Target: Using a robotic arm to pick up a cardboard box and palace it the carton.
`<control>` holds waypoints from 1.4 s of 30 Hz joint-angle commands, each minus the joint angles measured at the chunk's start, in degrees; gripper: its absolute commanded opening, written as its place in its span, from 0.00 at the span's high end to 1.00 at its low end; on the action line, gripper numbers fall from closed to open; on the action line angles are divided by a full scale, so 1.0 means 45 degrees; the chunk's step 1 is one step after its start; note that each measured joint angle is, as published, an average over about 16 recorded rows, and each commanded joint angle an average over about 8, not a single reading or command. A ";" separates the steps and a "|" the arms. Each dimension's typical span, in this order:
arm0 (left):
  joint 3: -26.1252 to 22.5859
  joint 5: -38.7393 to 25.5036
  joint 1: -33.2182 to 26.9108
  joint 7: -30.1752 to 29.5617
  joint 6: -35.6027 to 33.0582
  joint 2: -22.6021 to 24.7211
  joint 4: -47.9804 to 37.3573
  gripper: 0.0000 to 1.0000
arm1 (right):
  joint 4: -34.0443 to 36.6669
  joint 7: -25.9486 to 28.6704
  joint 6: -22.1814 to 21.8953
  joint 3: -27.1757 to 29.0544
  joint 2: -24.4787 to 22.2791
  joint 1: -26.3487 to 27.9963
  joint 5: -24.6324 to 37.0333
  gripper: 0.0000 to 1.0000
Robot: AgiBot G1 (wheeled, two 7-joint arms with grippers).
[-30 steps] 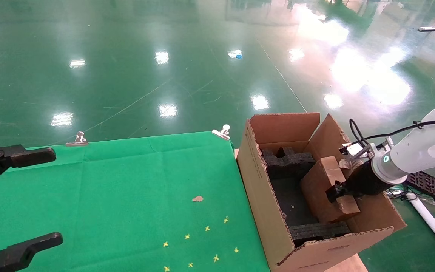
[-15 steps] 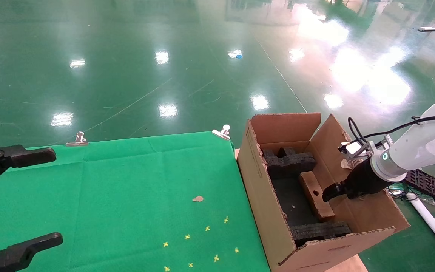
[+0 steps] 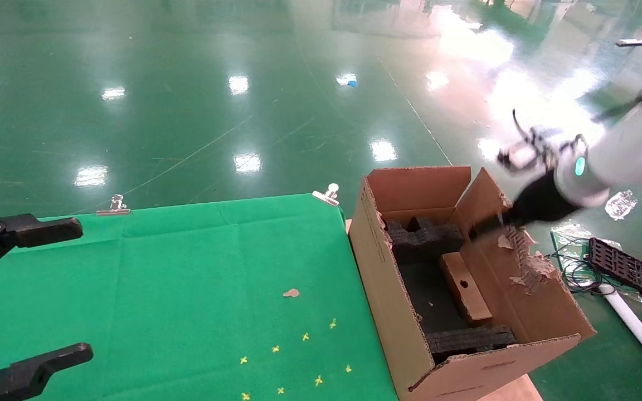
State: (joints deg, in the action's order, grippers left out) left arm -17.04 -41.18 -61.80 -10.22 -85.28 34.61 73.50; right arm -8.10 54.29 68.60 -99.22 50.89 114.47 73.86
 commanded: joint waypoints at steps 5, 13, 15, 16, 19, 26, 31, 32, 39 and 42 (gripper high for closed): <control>-0.0004 0.0003 -0.0001 0.0002 0.0002 -0.0002 0.0000 0.00 | -0.0693 -0.0536 0.0318 -0.0116 0.0092 0.1920 0.0368 0.00; -0.0009 0.0007 -0.0002 0.0005 0.0004 -0.0004 0.0000 0.00 | -0.2807 -0.0462 0.0632 -0.0079 -0.0505 0.3334 0.0463 0.00; -0.0010 0.0008 -0.0001 0.0006 0.0005 -0.0005 -0.0001 0.00 | -0.3309 -0.0443 0.0571 -0.0008 -0.0768 0.3374 0.0370 0.00; -0.0010 0.0009 -0.0001 0.0006 0.0006 -0.0005 -0.0001 0.00 | -0.3548 -0.0451 0.0529 0.0038 -0.0898 0.3375 0.0325 0.00; -0.0010 0.0011 0.0000 0.0008 0.0007 -0.0005 -0.0004 0.00 | -0.4059 -0.0570 0.0480 0.0250 -0.1152 0.3279 0.0208 0.00; -0.0014 0.0014 -0.0004 0.0013 0.0005 -0.0005 -0.0012 0.00 | -0.5200 -0.1364 0.0714 0.1828 -0.1500 0.2015 -0.0441 0.00; -0.0018 0.0016 -0.0007 0.0015 0.0004 -0.0005 -0.0014 0.00 | -0.6033 -0.2104 0.0989 0.3313 -0.1681 0.0788 -0.1035 0.00; -0.0019 0.0016 -0.0007 0.0015 0.0004 -0.0006 -0.0015 0.00 | -0.6201 -0.2253 0.1044 0.3612 -0.1717 0.0541 -0.1154 0.00; -0.0023 0.0019 -0.0008 0.0018 0.0005 -0.0007 -0.0016 0.00 | -0.7363 -0.3286 0.1427 0.5682 -0.1969 -0.1170 -0.1983 0.00; -0.0025 0.0021 -0.0009 0.0019 0.0006 -0.0008 -0.0016 0.00 | -0.7867 -0.3734 0.1594 0.6581 -0.2079 -0.1913 -0.2343 0.00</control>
State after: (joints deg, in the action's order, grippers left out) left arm -17.15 -41.09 -61.84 -10.14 -85.25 34.58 73.43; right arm -43.49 37.50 75.77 -69.64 41.54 105.89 63.33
